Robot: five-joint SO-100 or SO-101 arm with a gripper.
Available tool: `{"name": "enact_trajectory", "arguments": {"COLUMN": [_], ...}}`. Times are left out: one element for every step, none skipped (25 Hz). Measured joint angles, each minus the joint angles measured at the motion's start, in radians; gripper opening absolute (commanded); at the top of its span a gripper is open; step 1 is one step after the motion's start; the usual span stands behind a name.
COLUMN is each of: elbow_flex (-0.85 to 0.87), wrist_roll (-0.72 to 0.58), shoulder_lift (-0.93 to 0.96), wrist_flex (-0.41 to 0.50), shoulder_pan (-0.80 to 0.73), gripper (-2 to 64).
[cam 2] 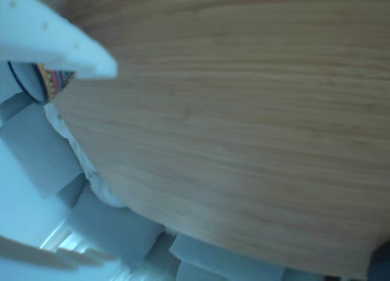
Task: Grasp a red cap and put it in the cup.
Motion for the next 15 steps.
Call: {"name": "enact_trajectory", "arguments": {"elbow_flex": [0.000, 0.000, 0.000, 0.000, 0.000, 0.000, 0.003, 0.008, 0.009, 0.009, 0.009, 0.009, 0.009, 0.009, 0.009], "wrist_roll": [0.000, 0.000, 0.000, 0.000, 0.000, 0.000, 0.000, 0.000, 0.000, 0.000, 0.000, 0.000, 0.000, 0.000, 0.000], "shoulder_lift": [0.003, 0.003, 0.005, 0.005, 0.005, 0.005, 0.005, 0.005, 0.005, 0.005, 0.005, 0.005, 0.005, 0.005, 0.005], "wrist_flex": [0.000, 0.000, 0.000, 0.000, 0.000, 0.000, 0.000, 0.000, 0.000, 0.000, 0.000, 0.000, 0.000, 0.000, 0.000], "shoulder_pan": [-0.002, -0.002, -0.005, -0.005, -0.005, -0.003, -0.003, -0.003, -0.003, -0.003, -0.003, -0.003, -0.003, -0.003, -0.003], "gripper": [35.6, 35.6, 35.6, 35.6, 35.6, 35.6, 35.6, 35.6, 35.6, 35.6, 35.6, 35.6, 35.6, 35.6, 35.6]}}
